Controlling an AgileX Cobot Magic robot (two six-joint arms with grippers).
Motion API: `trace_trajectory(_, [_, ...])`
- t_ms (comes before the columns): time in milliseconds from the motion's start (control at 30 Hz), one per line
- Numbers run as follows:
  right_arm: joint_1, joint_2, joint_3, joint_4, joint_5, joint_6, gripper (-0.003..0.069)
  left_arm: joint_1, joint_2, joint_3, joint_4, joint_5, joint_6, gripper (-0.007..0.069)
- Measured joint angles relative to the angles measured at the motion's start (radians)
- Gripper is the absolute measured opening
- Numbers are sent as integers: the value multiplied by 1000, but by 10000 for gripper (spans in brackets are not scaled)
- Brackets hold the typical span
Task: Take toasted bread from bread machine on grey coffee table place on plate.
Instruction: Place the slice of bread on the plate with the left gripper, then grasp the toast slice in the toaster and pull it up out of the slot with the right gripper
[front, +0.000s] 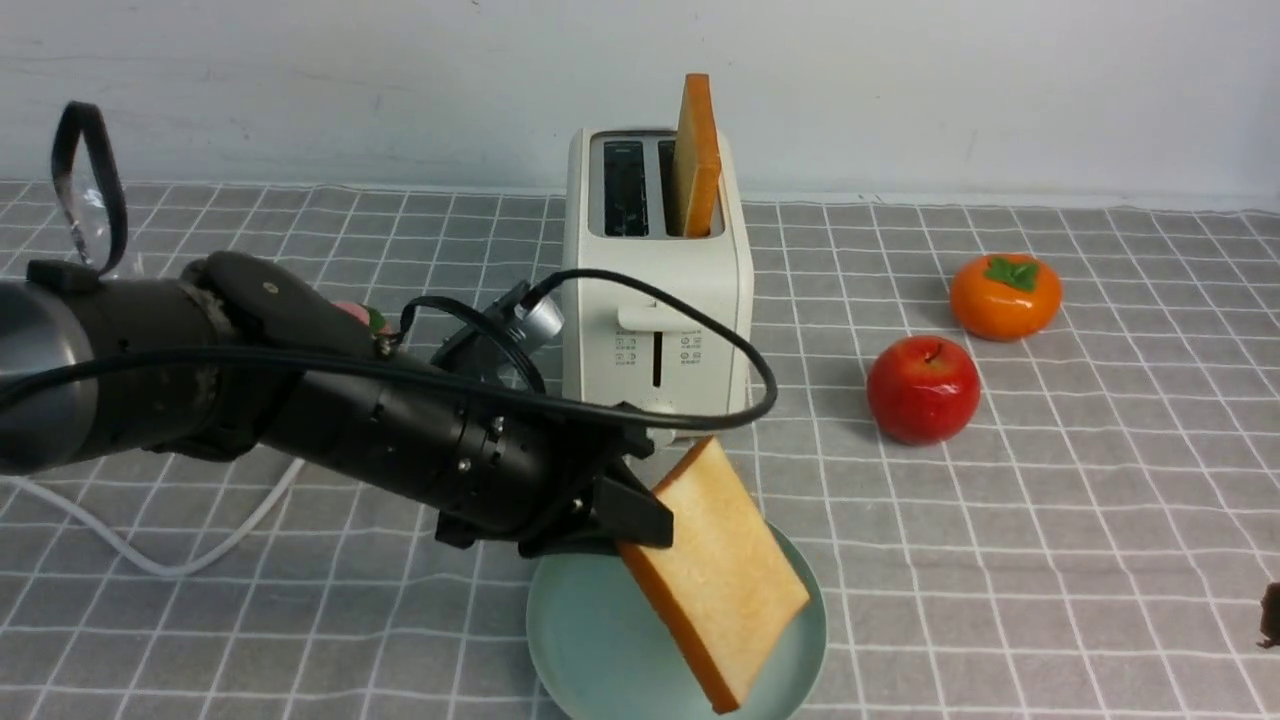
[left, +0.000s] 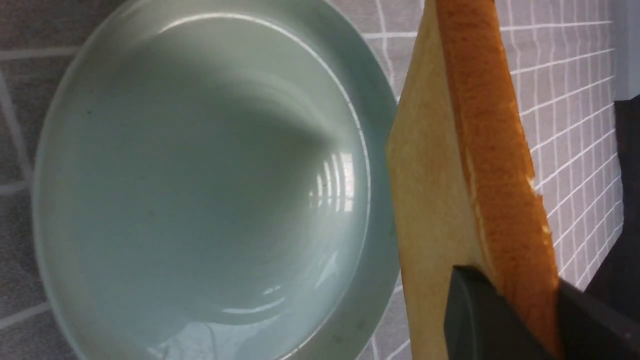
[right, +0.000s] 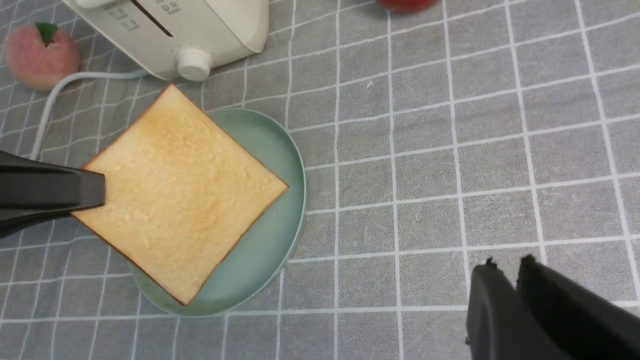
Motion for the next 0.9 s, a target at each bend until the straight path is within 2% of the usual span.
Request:
trace_trajectory(133, [0, 0, 0, 0, -3, 0, 83, 0, 10, 1, 37, -2, 0, 117])
trace_trajectory(333, [0, 0, 0, 0, -43, -3, 95, 0, 11, 1, 190, 3, -8, 304])
trace_trajectory(433, [0, 0, -5, 0, -43, -43, 101, 1, 3, 1, 257, 4, -44, 344])
trace_trajectory(533, [0, 0, -25, 1, -43, -102, 107, 1, -23, -4, 349, 0, -108, 343])
trace_trajectory(633, [0, 5, -67, 29, -51, -137, 111, 2, -84, -36, 538, -3, -249, 290])
trace_trajectory(700, [0, 30, -111, 66, -61, -164, 113, 3, -148, -60, 712, 9, -387, 218])
trace_trajectory(900, [0, 187, -258, 184, -40, -289, 114, 3, -356, -67, 1095, 128, -744, 2])
